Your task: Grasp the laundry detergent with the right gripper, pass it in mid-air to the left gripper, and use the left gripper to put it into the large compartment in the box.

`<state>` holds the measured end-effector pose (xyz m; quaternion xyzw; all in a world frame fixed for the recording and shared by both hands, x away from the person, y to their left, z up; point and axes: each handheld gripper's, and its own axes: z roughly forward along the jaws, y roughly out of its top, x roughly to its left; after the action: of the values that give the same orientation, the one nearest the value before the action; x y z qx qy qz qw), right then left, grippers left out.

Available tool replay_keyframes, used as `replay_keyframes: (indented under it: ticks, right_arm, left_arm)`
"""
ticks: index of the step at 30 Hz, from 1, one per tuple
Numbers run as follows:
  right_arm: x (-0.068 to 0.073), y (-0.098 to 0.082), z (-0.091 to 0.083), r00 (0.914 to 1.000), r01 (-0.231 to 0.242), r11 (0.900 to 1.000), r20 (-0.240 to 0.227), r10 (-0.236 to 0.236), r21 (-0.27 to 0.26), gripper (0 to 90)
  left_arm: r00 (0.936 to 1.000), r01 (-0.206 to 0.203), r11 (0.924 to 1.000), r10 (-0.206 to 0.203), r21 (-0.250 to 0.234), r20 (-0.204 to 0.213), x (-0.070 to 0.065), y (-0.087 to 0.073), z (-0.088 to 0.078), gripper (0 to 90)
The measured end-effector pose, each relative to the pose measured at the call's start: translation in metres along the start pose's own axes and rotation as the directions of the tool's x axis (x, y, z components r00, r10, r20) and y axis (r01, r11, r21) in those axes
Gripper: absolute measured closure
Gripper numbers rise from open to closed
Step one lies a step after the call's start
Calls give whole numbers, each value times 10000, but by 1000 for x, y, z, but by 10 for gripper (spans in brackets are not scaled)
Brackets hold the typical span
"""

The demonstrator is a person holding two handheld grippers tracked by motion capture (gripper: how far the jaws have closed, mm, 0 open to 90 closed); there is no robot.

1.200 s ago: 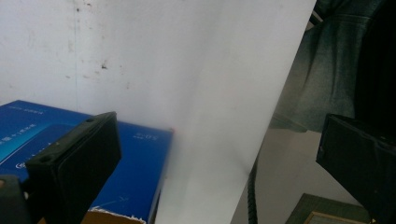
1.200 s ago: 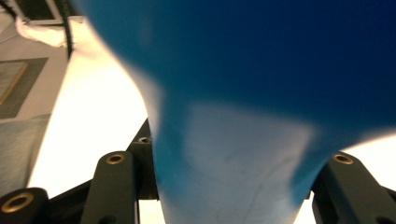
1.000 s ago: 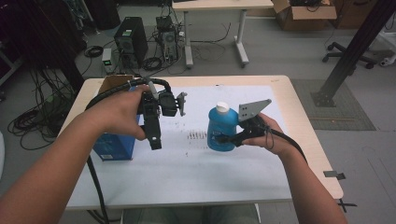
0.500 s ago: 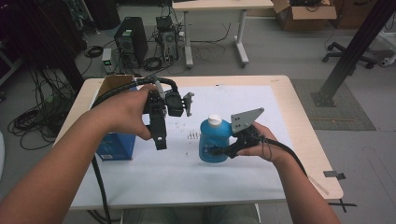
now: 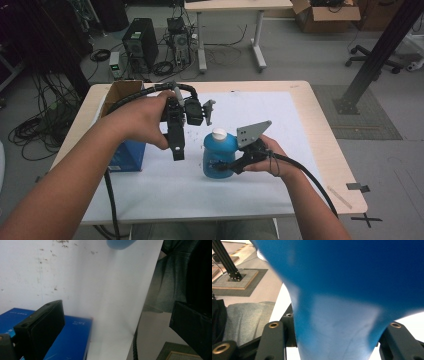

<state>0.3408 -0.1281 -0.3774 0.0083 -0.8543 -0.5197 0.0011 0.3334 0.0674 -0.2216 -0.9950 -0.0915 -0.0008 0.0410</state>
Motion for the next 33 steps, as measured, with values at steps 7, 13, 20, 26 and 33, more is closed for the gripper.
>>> replay_keyframes:
  ticks: [7, 13, 20, 26, 33]
  right_arm:
    - [-1, 4, 10, 10000, 68, 10000, -49, -68, 54, 458]
    - [0, 10, 18, 9998, 181, 9997, -102, -179, 156, 457]
    - [0, 19, 35, 9992, 259, 9996, -298, -257, 89, 455]
    - [1, 21, 43, 9989, 277, 9996, -392, -273, 103, 455]
    - [1, 25, 48, 9986, 285, 9996, -441, -283, 42, 454]
  left_arm:
    - [9999, -99, 10000, 99, 3, 48, -2, 4, 3, 4]
    - [9998, -187, 9998, 186, 44, 74, -1, 6, 5, 4]
    - [9996, -268, 9996, 267, 83, 126, -3, 7, 9, 4]
    - [9994, -314, 9995, 312, 83, 129, -4, 7, 9, 4]
    - [9991, -406, 9992, 406, 23, 152, -6, 10, 10, 4]
